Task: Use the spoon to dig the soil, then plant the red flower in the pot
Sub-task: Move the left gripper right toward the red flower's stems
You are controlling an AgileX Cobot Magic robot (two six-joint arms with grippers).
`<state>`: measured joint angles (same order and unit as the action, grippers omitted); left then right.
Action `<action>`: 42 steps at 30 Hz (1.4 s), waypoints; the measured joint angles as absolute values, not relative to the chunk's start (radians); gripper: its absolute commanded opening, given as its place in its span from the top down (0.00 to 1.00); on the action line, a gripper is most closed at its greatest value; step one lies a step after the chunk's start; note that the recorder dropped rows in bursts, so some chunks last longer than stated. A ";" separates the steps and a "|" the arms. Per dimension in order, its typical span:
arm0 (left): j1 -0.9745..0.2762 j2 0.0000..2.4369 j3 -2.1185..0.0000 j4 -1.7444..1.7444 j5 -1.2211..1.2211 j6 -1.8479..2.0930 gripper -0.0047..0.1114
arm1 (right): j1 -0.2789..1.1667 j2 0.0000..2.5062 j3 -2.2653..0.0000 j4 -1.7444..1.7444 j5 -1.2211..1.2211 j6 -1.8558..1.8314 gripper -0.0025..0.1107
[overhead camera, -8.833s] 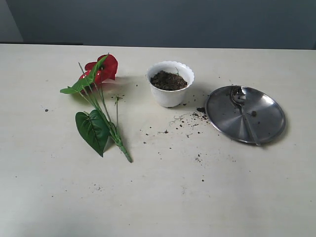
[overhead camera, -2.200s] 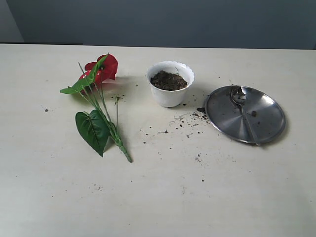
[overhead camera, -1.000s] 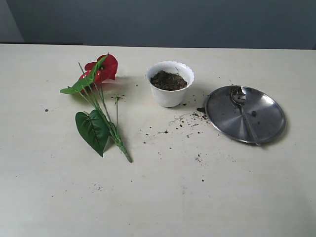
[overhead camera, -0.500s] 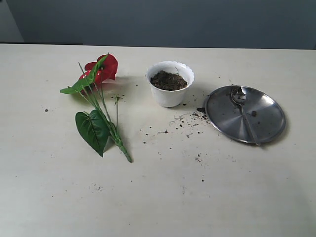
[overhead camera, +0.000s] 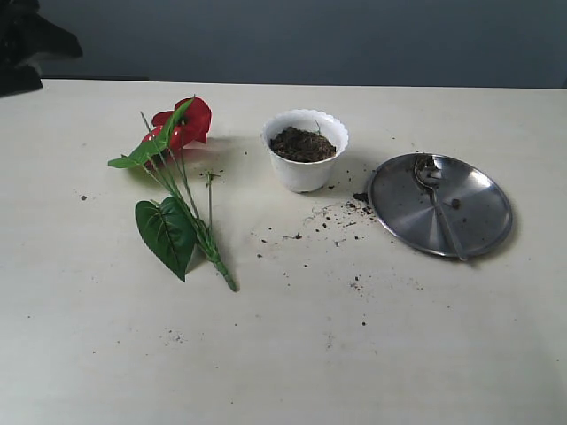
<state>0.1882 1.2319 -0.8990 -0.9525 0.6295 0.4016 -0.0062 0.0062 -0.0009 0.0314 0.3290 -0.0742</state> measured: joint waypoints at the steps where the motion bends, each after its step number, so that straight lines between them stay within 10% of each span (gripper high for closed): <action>1: 0.188 1.253 -0.899 -0.957 0.644 0.402 0.38 | -0.006 0.006 -0.001 0.031 0.329 -0.074 0.98; 38: 0.112 1.677 -0.906 -1.230 0.525 0.424 0.38 | -0.006 0.006 -0.001 0.036 0.329 -0.074 0.98; 42: 0.112 1.677 -0.906 -1.215 0.528 0.479 0.21 | -0.006 0.006 -0.001 0.036 0.329 -0.074 0.98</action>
